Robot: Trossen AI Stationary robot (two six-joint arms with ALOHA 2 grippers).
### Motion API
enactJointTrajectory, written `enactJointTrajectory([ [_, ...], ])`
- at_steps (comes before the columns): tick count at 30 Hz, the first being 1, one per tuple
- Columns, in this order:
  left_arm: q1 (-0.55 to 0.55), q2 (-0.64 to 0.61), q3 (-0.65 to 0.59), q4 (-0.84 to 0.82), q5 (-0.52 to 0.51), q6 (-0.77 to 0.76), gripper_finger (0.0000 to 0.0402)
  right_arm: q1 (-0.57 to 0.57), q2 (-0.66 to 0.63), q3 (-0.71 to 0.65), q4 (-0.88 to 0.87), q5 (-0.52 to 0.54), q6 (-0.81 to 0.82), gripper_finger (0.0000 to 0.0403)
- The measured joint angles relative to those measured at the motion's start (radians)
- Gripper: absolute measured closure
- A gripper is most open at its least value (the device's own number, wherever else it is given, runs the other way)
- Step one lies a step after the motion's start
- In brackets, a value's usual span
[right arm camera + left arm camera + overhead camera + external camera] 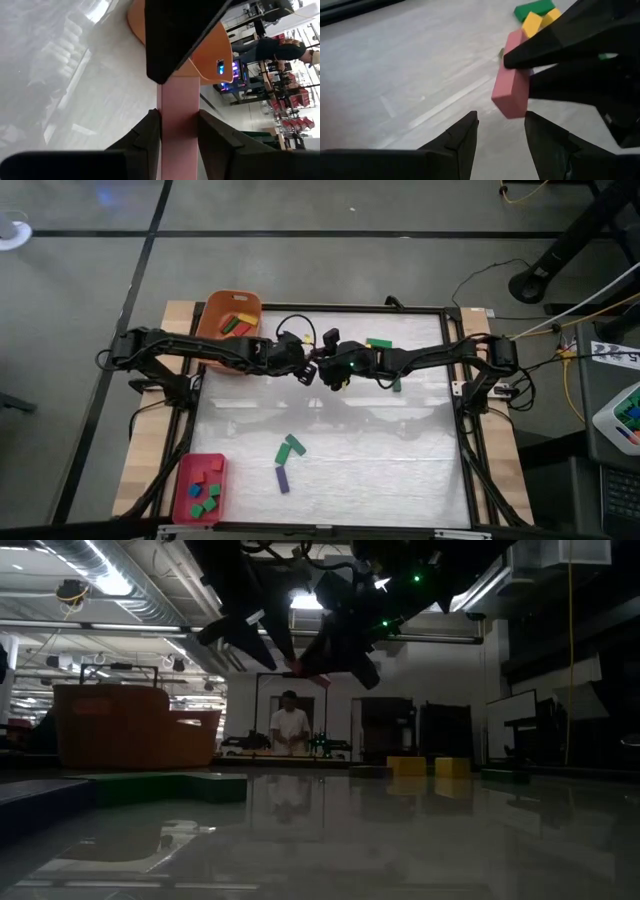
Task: Sort blocks by size
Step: Put the big pink block into the orange bin
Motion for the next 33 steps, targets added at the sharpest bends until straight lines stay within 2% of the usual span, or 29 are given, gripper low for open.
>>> enactJointTrajectory([
  [8, 0.001, 0.0, 0.0, 0.041, -0.008, 0.01, 0.0251, 0.0, 0.0, 0.0, 0.003, -0.005, 0.0, 0.0292],
  [13, 0.001, 0.0, 0.0, 0.058, -0.018, 0.009, 0.0251, 0.001, 0.0, 0.0, 0.034, -0.073, 0.0, 0.0292],
  [21, 0.0, -0.002, 0.0, 0.054, -0.018, 0.007, 0.0253, 0.019, 0.0, 0.0, 0.066, -0.051, -0.012, 0.0292],
  [24, 0.0, -0.002, 0.0, 0.056, -0.016, 0.03, 0.0275, 0.02, 0.0, 0.0, 0.066, -0.051, -0.012, 0.0292],
  [30, 0.001, -0.002, 0.0, 0.053, -0.022, 0.069, 0.0359, 0.019, 0.001, -0.001, 0.067, -0.048, -0.012, 0.0292],
  [33, 0.001, -0.002, 0.0, 0.046, -0.019, 0.096, 0.0364, 0.019, 0.001, -0.001, 0.064, -0.052, -0.014, 0.0289],
])
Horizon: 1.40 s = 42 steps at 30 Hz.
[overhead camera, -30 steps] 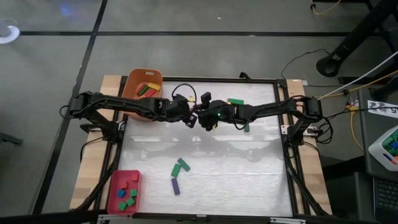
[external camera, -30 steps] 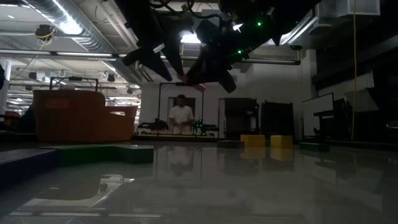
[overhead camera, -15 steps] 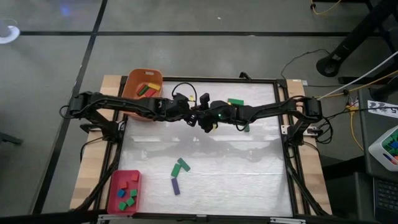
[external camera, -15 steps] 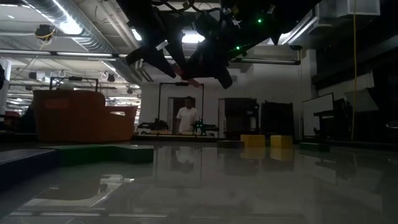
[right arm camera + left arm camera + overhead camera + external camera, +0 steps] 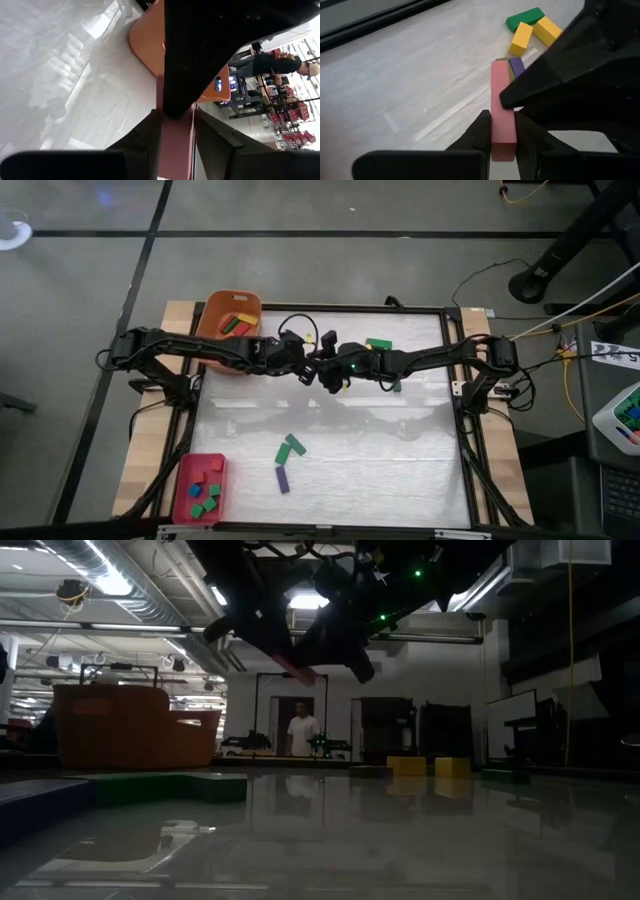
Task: Sort blocks by size
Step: Put the big pink block into the orange bin
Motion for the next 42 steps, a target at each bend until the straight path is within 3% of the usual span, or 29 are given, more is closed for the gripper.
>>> enactJointTrajectory([
  [6, -0.003, 0.0, 0.0, -0.002, 0.005, 0.059, 0.0364, 0.0, 0.0, 0.0, -0.014, 0.005, 0.011, 0.0268],
  [12, -0.001, -0.06, 0.03, -0.132, 0.105, 0.098, 0.0364, 0.0, 0.0, 0.002, -0.034, 0.026, 0.013, 0.0228],
  [15, -0.014, -0.11, 0.067, -0.272, 0.247, 0.097, 0.0364, 0.0, -0.01, 0.002, -0.088, 0.027, 0.005, 0.0215],
  [20, -0.102, -0.192, 0.085, -0.536, 0.586, 0.057, 0.0364, 0.0, -0.024, 0.004, -0.207, 0.026, -0.001, 0.0215],
  [24, -0.257, -0.21, 0.085, -0.706, 0.665, -0.133, 0.0358, 0.0, -0.029, 0.004, -0.315, 0.026, -0.003, 0.022],
  [28, -0.429, -0.21, 0.083, -0.735, 0.697, -0.372, 0.0361, 0.0, -0.029, 0.004, -0.431, 0.001, -0.004, 0.0221],
  [37, -0.747, -0.208, 0.083, -0.67, 0.696, -0.92, 0.0354, 0.001, -0.029, 0.003, -0.472, -0.319, 0.042, 0.0221],
  [42, -0.855, -0.208, 0.083, -0.671, 0.645, -1.093, 0.0362, 0.001, -0.029, 0.003, -0.465, -0.341, 0.043, 0.0221],
])
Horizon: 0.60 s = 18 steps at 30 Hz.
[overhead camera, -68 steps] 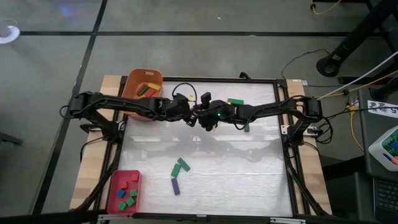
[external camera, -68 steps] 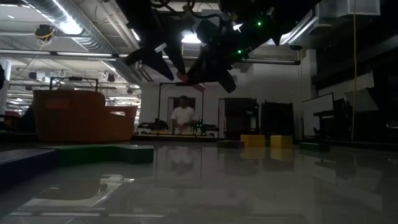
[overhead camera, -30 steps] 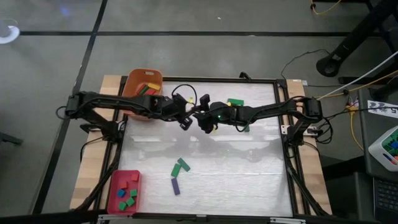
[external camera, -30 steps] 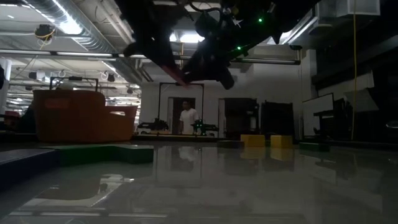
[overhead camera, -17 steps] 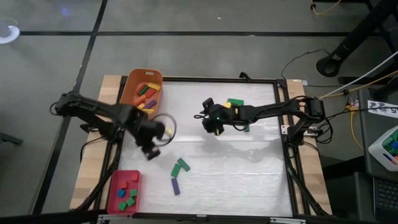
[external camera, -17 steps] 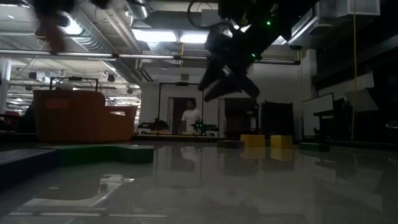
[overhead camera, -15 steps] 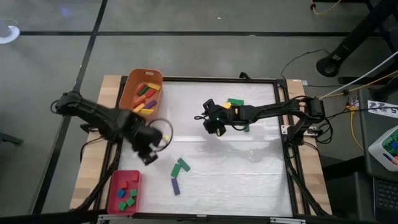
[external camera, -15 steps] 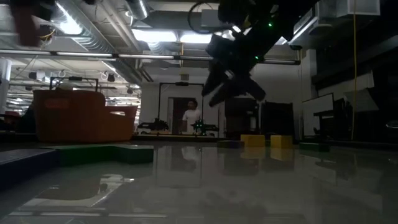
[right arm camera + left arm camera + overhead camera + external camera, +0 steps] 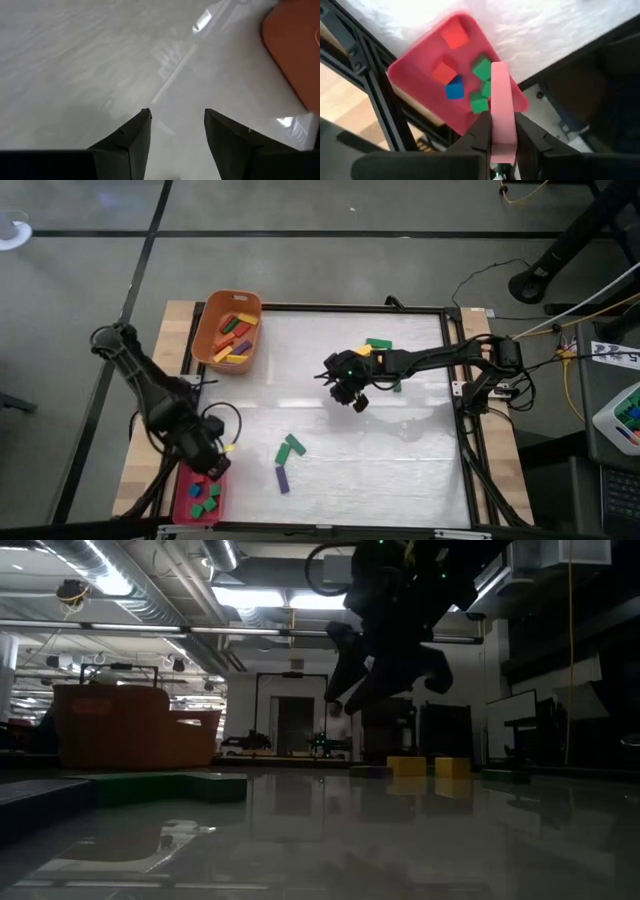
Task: Sort blocks by size
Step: Put the big pink block into the orange bin
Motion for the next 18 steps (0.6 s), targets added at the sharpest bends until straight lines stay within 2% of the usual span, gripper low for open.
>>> enactJointTrajectory([
  [4, -0.037, 0.0, 0.0, -0.004, -0.161, 0.011, 0.0359, 0.0, 0.0, 0.0, 0.0, 0.0, 0.0, 0.0221],
  [10, -0.02, 0.0, 0.0, -0.03, -0.594, 0.203, 0.036, 0.0, 0.0, 0.0, -0.002, 0.0, 0.0, 0.0221],
  [13, 0.023, 0.0, 0.0, -0.115, -0.77, 0.223, 0.0362, 0.012, 0.0, 0.0, -0.001, -0.011, 0.016, 0.0221],
  [15, 0.069, 0.0, 0.0, -0.2, -0.848, 0.195, 0.0359, 0.028, 0.0, -0.001, 0.0, -0.023, 0.023, 0.0221],
  [18, 0.161, 0.0, 0.0, -0.342, -0.906, 0.146, 0.0355, 0.061, 0.0, -0.001, 0.0, -0.026, 0.024, 0.0221],
])
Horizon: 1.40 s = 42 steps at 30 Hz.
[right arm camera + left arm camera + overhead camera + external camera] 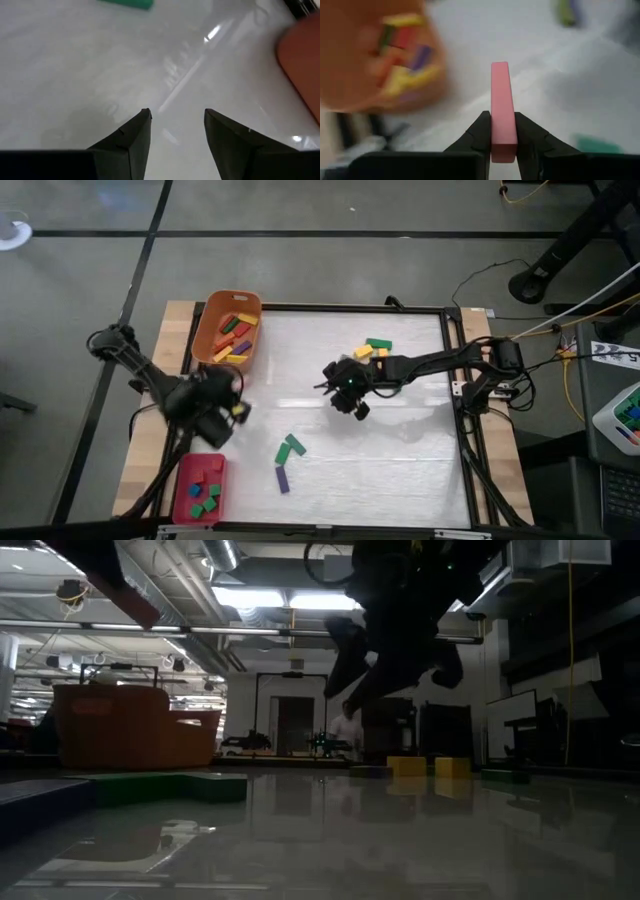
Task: Sort blocks by size
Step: Put the big pink block into the orange bin, then put the big purple block into the orange bin
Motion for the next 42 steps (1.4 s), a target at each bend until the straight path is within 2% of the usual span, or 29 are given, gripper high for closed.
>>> enactJointTrajectory([
  [2, 0.078, -0.004, -0.005, -0.016, -0.019, 0.008, 0.0357, 0.022, 0.0, 0.0, 0.0, 0.0, 0.001, 0.0221],
  [5, 0.199, -0.031, -0.028, 0.041, -0.056, 0.156, 0.036, 0.056, 0.0, 0.0, 0.003, 0.0, 0.002, 0.0221],
  [12, 0.5, -0.034, -0.09, 0.044, -0.062, 0.289, 0.035, 0.126, 0.0, 0.0, -0.003, 0.048, 0.002, 0.0221],
  [14, 0.574, -0.033, -0.111, 0.058, -0.06, 0.337, 0.0351, 0.141, 0.0, 0.0, -0.011, 0.095, 0.008, 0.0221],
  [20, 0.744, -0.033, -0.171, 0.117, -0.059, 0.485, 0.0344, 0.136, 0.0, 0.0, -0.116, 0.342, 0.088, 0.0221],
  [23, 0.802, -0.033, -0.195, 0.19, -0.055, 0.6, 0.0326, 0.108, 0.0, 0.0, -0.211, 0.395, -0.007, 0.0221],
  [27, 0.868, -0.034, -0.207, 0.288, -0.022, 0.684, 0.0299, 0.053, 0.0, 0.0, -0.318, 0.395, -0.136, 0.0221],
  [33, 0.935, -0.033, -0.211, 0.385, 0.024, 0.798, 0.0265, -0.049, 0.0, -0.001, -0.33, 0.389, -0.299, 0.0221],
  [38, 0.947, -0.033, -0.211, 0.438, 0.025, 0.833, 0.0257, -0.139, 0.016, -0.002, -0.299, 0.266, -0.458, 0.0221],
  [42, 0.947, -0.033, -0.211, 0.458, 0.025, 0.855, 0.026, -0.197, 0.053, -0.004, -0.277, 0.225, -0.52, 0.0221],
])
